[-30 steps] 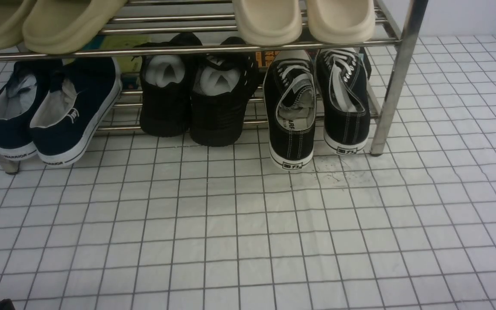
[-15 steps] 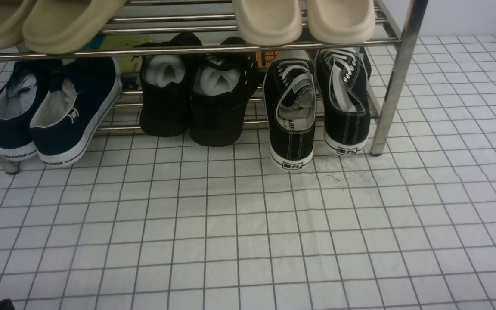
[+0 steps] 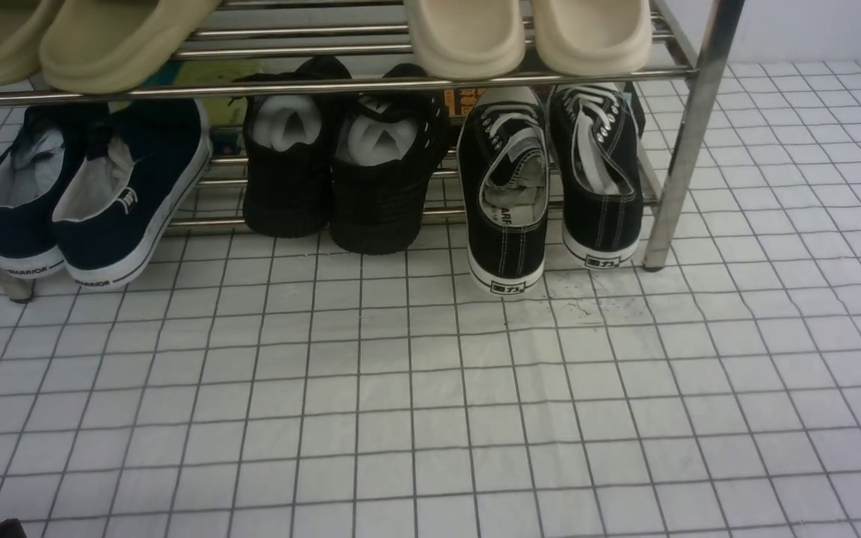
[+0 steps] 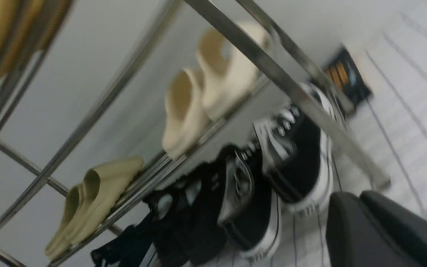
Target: Take the shoes off the shelf with your hand from the white checkered tablecloth.
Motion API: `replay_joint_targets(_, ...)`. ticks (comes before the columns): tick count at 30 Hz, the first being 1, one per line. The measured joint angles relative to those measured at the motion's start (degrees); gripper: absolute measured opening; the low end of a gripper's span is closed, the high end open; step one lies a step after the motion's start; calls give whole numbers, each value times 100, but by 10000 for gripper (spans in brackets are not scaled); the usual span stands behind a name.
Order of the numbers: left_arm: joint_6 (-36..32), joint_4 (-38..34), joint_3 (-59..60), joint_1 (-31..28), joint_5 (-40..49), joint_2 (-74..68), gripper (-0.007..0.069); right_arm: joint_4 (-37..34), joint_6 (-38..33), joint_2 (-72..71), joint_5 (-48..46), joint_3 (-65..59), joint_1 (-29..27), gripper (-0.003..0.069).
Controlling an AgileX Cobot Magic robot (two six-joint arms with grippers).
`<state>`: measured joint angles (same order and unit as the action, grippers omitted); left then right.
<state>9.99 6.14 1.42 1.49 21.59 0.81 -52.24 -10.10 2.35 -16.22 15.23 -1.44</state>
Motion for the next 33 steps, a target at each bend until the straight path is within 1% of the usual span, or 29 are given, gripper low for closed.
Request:
replay_joint_targets(1, 0, 0, 0, 0, 0, 0, 239, 98, -553, 212, -44, 319, 0, -10)
replay_joint_targets(2, 0, 0, 0, 0, 0, 0, 239, 155, -809, 383, -130, 571, 0, -11)
replay_joint_targets(4, 0, 0, 0, 0, 0, 0, 239, 296, -1149, 914, -601, 982, 0, -8)
replay_joint_targets(6, 0, 0, 0, 0, 0, 0, 239, 459, -1216, 1576, -1406, 1423, 0, -1)
replay_joint_targets(7, 0, 0, 0, 0, 0, 0, 239, 473, -1216, 1648, -1499, 1423, 0, 0)
replay_joint_targets(8, 0, 0, 0, 0, 0, 0, 239, 517, -1205, 2012, -1882, 1598, 0, 1)
replay_joint_targets(11, 0, 0, 0, 0, 0, 0, 239, 617, -1148, 3332, -3662, 2064, 0, 3)
replay_joint_targets(12, 0, 0, 0, 0, 0, 0, 239, 617, -1148, 3403, -3662, 2064, 0, 3)
replay_joint_targets(13, 0, 0, 0, 0, 0, 0, 239, 675, -1155, 3951, -4315, 2234, 0, 3)
replay_joint_targets(14, 0, 0, 0, 0, 0, 0, 239, 680, -1206, 4267, -4598, 2330, 0, 3)
replay_joint_targets(15, 0, 0, 0, 0, 0, 0, 239, 680, -1206, 4329, -4598, 2350, 0, 3)
replay_joint_targets(16, 0, 0, 0, 0, 0, 0, 239, 631, -1453, 4720, -4946, 2491, 0, 3)
replay_joint_targets(18, 0, 0, 0, 0, 0, 0, 239, 423, -1863, 5096, -5219, 2679, 0, 4)
replay_joint_targets(20, 0, 0, 0, 0, 0, 0, 239, -33, -2306, 5415, -5324, 2927, 26, 4)
replay_joint_targets(23, 0, 0, 0, 0, 0, 0, 239, -451, -2488, 5745, -5333, 3376, 281, 6)
replay_joint_targets(25, 0, 0, 0, 0, 0, 0, 239, -405, -2405, 6012, -5344, 3749, 648, 6)
replay_joint_targets(26, 0, 0, 0, 0, 0, 0, 239, -274, -2229, 6215, -5355, 4021, 930, 6)
replay_joint_targets(27, 0, 0, 0, 0, 0, 0, 239, -243, -2193, 6245, -5355, 4061, 1033, 6)
replay_joint_targets(28, 0, 0, 0, 0, 0, 0, 239, 105, -1845, 6502, -5312, 4340, 1475, 6)
replay_joint_targets(29, 0, 0, 0, 0, 0, 0, 239, 273, -1694, 6604, -5244, 4502, 1586, 6)
replay_joint_targets(30, 0, 0, 0, 0, 0, 0, 239, 660, -1364, 6784, -5136, 4746, 1919, 8)
replay_joint_targets(31, 0, 0, 0, 0, 0, 0, 239, 726, -1308, 6860, -5089, 4787, 2027, 8)
replay_joint_targets(32, 0, 0, 0, 0, 0, 0, 239, 1361, -835, 7181, -4894, 5172, 2432, 10)
replay_joint_targets(33, 0, 0, 0, 0, 0, 0, 239, 1639, -537, 7395, -4781, 5352, 2656, 11)
